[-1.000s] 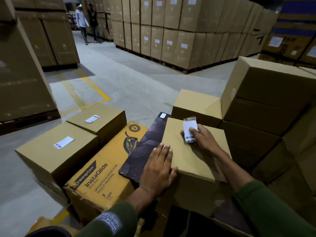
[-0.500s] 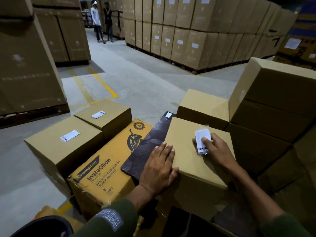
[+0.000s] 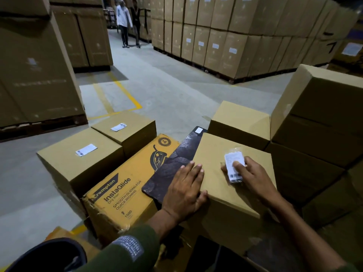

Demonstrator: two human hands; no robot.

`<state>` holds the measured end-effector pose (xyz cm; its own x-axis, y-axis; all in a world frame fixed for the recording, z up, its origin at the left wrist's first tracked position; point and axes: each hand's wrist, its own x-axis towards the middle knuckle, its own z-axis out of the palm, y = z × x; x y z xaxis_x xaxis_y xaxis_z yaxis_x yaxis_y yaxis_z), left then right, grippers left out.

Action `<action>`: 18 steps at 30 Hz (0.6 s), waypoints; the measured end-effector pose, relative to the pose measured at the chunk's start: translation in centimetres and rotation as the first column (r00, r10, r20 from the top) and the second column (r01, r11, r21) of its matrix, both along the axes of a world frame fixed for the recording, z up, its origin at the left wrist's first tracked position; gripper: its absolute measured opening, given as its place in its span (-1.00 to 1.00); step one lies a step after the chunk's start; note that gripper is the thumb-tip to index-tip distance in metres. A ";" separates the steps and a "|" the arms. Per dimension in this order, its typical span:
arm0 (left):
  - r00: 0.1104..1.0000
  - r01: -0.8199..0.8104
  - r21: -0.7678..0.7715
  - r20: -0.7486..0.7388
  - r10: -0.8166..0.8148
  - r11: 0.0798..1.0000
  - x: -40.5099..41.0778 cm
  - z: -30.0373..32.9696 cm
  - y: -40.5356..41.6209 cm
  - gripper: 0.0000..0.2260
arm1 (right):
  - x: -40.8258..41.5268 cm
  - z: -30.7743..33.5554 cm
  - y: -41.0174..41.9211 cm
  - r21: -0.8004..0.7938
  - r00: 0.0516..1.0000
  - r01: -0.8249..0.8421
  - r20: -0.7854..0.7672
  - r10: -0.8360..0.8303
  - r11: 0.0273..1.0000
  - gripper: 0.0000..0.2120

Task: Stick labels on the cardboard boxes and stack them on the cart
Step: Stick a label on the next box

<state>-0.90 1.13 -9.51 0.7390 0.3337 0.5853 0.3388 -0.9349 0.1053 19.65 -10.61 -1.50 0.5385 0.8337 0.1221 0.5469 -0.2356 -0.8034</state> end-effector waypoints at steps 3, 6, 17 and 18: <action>1.000 -0.004 -0.002 0.015 0.004 1.000 0.1 0.0 0.0 -0.46 | 1.3 0.1 0.8 0.031 0.995 0.089 -0.035 -0.088 0.996 -0.82; 1.000 -0.010 -0.006 0.007 0.010 1.000 0.0 0.1 0.0 -0.46 | 1.6 0.6 4.4 0.035 0.991 0.129 -0.038 -0.127 0.991 -0.86; 0.999 -0.020 -0.019 -0.031 0.019 1.000 -0.2 0.4 -0.3 -0.45 | -2.6 0.6 -0.7 -0.014 0.997 -0.064 -0.037 0.064 0.998 -0.80; 0.999 -0.021 -0.025 -0.037 0.020 0.999 -0.1 0.4 -0.2 -0.45 | -2.6 0.9 -1.9 -0.014 0.995 -0.061 -0.083 0.059 0.998 -0.79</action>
